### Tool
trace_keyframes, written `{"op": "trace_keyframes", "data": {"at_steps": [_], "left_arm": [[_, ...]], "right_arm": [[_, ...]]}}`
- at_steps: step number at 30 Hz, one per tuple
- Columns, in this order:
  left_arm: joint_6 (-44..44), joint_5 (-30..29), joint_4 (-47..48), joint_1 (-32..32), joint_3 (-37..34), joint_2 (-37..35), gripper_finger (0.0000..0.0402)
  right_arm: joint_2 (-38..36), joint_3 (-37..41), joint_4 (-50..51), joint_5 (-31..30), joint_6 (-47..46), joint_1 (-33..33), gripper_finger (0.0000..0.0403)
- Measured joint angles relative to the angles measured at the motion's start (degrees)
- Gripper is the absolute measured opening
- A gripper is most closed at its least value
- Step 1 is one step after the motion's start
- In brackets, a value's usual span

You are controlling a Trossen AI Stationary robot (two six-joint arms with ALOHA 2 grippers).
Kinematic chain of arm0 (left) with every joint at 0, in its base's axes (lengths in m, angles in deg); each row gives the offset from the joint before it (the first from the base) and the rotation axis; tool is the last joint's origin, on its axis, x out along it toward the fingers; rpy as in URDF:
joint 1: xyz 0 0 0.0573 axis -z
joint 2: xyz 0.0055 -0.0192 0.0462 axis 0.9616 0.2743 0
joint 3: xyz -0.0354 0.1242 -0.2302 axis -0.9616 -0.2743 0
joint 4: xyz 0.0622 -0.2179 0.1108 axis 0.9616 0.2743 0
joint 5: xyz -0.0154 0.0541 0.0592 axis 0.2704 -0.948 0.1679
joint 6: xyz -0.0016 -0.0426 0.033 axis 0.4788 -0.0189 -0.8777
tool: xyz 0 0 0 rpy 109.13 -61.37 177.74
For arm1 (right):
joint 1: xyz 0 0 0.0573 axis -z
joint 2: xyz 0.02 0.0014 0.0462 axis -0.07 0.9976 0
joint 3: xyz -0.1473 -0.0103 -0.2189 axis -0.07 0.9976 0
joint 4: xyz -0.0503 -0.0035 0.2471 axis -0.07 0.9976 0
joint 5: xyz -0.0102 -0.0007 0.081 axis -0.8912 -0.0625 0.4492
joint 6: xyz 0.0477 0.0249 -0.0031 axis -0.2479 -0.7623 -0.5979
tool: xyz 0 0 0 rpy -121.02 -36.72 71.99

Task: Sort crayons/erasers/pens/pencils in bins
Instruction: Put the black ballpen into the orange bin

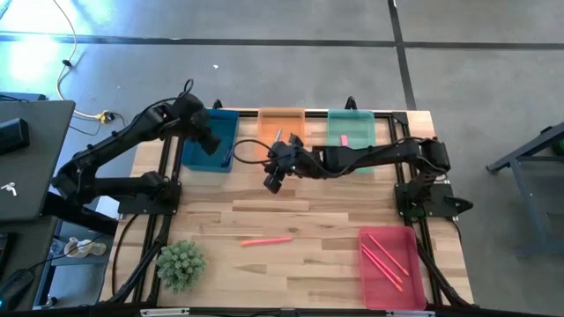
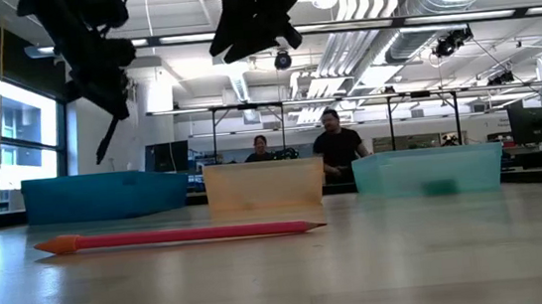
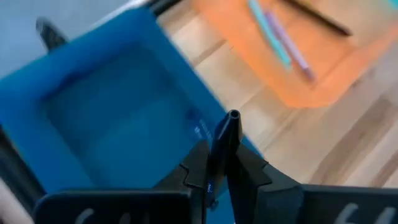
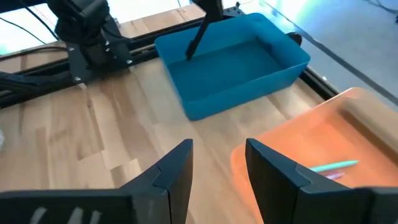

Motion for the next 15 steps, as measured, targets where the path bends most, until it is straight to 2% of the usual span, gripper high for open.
{"op": "trace_keyframes", "data": {"at_steps": [11,15], "left_arm": [[3.2,-0.5,0.7,-3.0,0.3,8.7,0.0026],[4.1,-2.9,0.7,-3.0,0.3,11.8,0.0027]], "right_arm": [[0.0,0.0,1.2,0.0,2.5,3.3,0.0139],[0.0,0.0,1.8,0.0,3.6,3.8,0.0139]]}}
